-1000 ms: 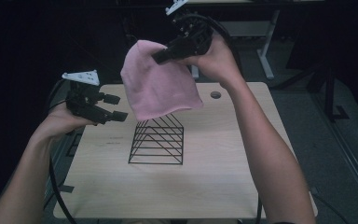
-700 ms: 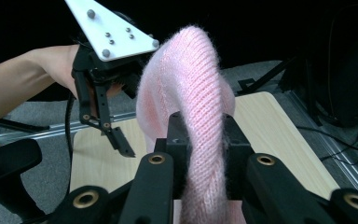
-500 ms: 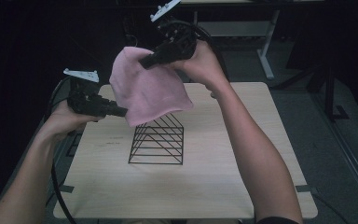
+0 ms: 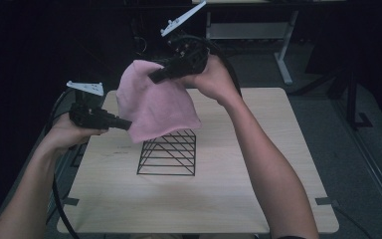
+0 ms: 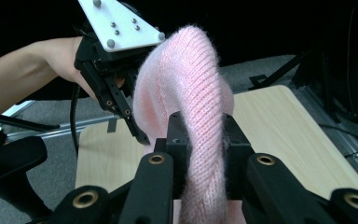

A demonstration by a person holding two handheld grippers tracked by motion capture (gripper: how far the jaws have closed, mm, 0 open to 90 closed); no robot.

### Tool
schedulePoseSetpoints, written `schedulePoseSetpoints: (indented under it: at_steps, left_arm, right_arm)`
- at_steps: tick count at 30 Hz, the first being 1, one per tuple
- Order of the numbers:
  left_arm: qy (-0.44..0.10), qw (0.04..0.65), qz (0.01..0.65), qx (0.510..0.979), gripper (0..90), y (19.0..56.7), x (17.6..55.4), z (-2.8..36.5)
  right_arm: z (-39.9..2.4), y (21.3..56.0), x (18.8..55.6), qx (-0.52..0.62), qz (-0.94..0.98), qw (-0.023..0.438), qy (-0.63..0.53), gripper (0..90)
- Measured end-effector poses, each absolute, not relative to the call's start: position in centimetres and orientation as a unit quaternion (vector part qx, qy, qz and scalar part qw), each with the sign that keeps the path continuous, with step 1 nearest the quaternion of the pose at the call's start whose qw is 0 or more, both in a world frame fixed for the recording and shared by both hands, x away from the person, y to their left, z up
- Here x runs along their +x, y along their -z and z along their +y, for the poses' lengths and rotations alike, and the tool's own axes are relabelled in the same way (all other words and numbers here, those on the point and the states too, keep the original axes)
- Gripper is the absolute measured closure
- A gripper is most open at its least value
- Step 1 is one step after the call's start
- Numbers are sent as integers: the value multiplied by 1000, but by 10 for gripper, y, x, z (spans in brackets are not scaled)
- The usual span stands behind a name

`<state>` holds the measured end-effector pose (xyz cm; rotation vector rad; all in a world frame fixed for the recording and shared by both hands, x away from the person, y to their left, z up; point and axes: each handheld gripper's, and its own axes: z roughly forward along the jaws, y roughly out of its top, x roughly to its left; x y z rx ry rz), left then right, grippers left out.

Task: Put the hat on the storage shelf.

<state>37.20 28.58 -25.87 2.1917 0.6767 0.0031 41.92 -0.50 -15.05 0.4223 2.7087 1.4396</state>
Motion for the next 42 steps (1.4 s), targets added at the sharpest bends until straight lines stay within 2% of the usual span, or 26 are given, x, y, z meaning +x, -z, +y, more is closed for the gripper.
schedulePoseSetpoints:
  at_steps: [5, 13, 18, 31, 42]
  left_arm:
    - [-3, 420, 271, 866, 856, 257, 373, 289]
    - [-14, 434, 261, 862, 855, 235, 362, 297]
    - [-8, 427, 255, 867, 855, 237, 358, 297]
    - [-19, 408, 265, 873, 854, 266, 370, 281]
    - [-26, 397, 257, 881, 852, 277, 377, 264]
  right_arm:
    - [-8, 158, 421, 138, 872, 22, -469, 775]
    - [-8, 135, 408, 129, 867, 39, -481, 775]
    - [-7, 132, 399, 125, 870, 40, -476, 774]
    - [-23, 172, 419, 153, 872, 33, -464, 773]
    - [-47, 192, 420, 173, 859, 25, -481, 772]
